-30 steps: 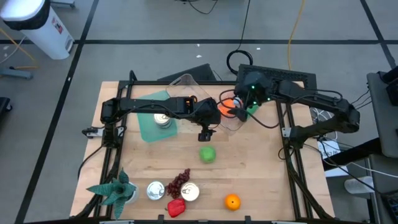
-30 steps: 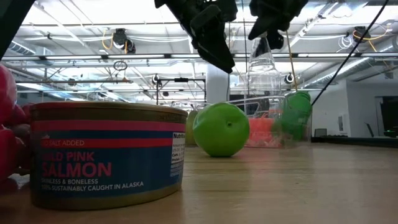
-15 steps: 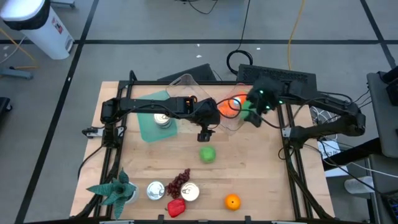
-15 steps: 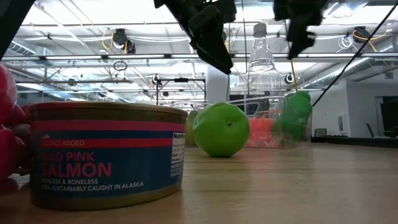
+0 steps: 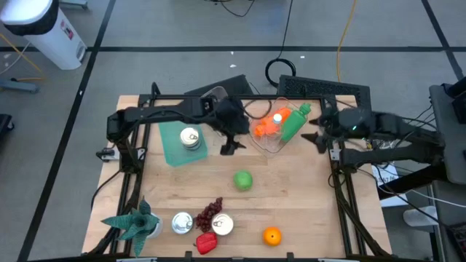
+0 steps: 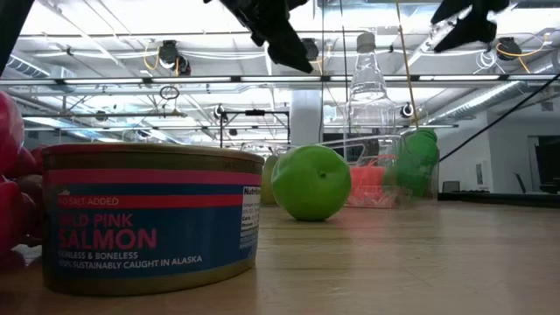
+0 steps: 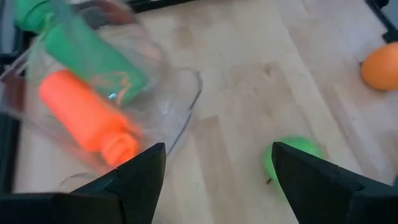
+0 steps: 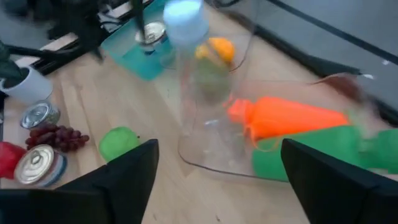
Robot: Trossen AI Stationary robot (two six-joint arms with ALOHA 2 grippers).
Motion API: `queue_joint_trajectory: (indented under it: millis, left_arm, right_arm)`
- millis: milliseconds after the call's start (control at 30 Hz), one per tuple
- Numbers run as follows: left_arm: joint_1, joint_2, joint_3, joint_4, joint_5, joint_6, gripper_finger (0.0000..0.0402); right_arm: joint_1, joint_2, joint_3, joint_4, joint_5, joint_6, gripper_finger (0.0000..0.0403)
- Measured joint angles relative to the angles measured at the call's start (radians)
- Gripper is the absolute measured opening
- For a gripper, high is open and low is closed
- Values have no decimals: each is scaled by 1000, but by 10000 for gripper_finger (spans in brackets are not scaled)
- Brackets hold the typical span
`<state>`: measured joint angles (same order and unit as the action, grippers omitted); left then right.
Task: Pick & Place Food Item
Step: Move the right transparent bin to the middle right of the table
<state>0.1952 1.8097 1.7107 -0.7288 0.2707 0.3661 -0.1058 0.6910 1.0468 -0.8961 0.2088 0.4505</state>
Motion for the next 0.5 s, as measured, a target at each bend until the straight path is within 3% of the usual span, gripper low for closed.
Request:
queue_joint_trajectory:
  millis: [167,333,500]
  left_arm:
    - [37,4,-1,-101,42,81,296]
    - [48,2,-12,-150,46,106,296]
    - [44,-6,-13,-221,46,142,296]
  right_arm:
    - [133,-41,-288,332,0,34,262]
    - [257,-41,-505,599,24,-49,196]
    - [336,-34,-566,626,153,-205,157]
